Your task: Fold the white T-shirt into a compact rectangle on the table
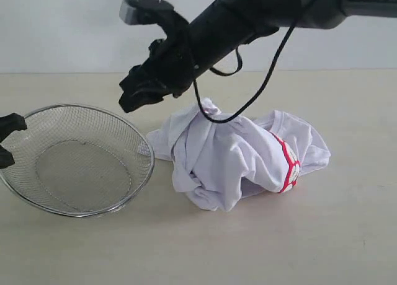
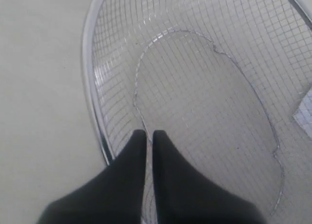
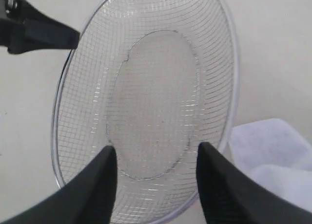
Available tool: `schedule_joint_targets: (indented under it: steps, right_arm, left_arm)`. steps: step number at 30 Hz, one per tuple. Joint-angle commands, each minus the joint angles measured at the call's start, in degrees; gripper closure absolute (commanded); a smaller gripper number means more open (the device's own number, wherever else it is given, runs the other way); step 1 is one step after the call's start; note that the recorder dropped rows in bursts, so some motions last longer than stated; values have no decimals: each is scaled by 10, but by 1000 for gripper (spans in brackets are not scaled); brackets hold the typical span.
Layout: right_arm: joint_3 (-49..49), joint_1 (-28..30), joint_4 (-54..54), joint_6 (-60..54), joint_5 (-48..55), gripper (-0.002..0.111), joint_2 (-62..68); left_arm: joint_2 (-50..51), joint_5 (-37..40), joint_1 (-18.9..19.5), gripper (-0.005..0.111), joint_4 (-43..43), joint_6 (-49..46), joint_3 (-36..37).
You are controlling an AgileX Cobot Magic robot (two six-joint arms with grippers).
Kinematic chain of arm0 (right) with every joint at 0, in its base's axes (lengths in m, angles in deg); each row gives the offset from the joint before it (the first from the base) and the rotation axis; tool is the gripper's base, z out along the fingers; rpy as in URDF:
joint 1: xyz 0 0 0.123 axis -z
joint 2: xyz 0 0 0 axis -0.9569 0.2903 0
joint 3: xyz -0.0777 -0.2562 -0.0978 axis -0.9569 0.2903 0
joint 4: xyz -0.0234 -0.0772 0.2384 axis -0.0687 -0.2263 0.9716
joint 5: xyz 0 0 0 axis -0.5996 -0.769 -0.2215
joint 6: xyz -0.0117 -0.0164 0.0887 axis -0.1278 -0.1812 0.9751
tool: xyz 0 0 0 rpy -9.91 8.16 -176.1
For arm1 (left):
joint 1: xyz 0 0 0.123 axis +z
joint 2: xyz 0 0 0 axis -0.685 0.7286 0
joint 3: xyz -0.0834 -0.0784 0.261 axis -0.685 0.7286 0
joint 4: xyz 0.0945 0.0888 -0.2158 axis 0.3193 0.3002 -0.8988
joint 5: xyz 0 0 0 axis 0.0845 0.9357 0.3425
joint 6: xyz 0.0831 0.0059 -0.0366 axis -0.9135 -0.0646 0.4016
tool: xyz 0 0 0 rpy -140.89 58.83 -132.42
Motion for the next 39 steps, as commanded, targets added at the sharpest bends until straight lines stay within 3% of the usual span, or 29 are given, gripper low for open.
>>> schedule_joint_targets:
  steps: [1, 6, 11, 20, 25, 29, 35, 39]
  right_arm:
    - [-2, 26, -57, 35, -5, 64, -25]
    - [-1, 37, -60, 36, 7, 64, -25]
    - [-1, 38, -60, 35, 6, 64, -25]
    - [-1, 38, -63, 44, 11, 64, -25]
    - [-1, 38, -63, 49, 15, 64, -25]
    - [-1, 38, -63, 49, 15, 64, -25]
    - [-1, 38, -63, 49, 6, 64, -25]
    - [-1, 38, -61, 51, 19, 64, -25]
  left_arm:
    - [-31, 20, 1, 102, 16, 13, 13]
    - [-71, 7, 1, 102, 15, 30, 42]
    - [-48, 26, 0, 102, -7, 27, 53]
    - [-21, -30, -74, 102, -142, -35, 55]
    - [-21, -14, -80, 102, -161, -35, 55]
    - [-21, 25, -80, 102, -213, -86, 55]
    - [8, 12, -80, 102, -243, -101, 55]
    - [70, -28, -121, 102, -280, -127, 55]
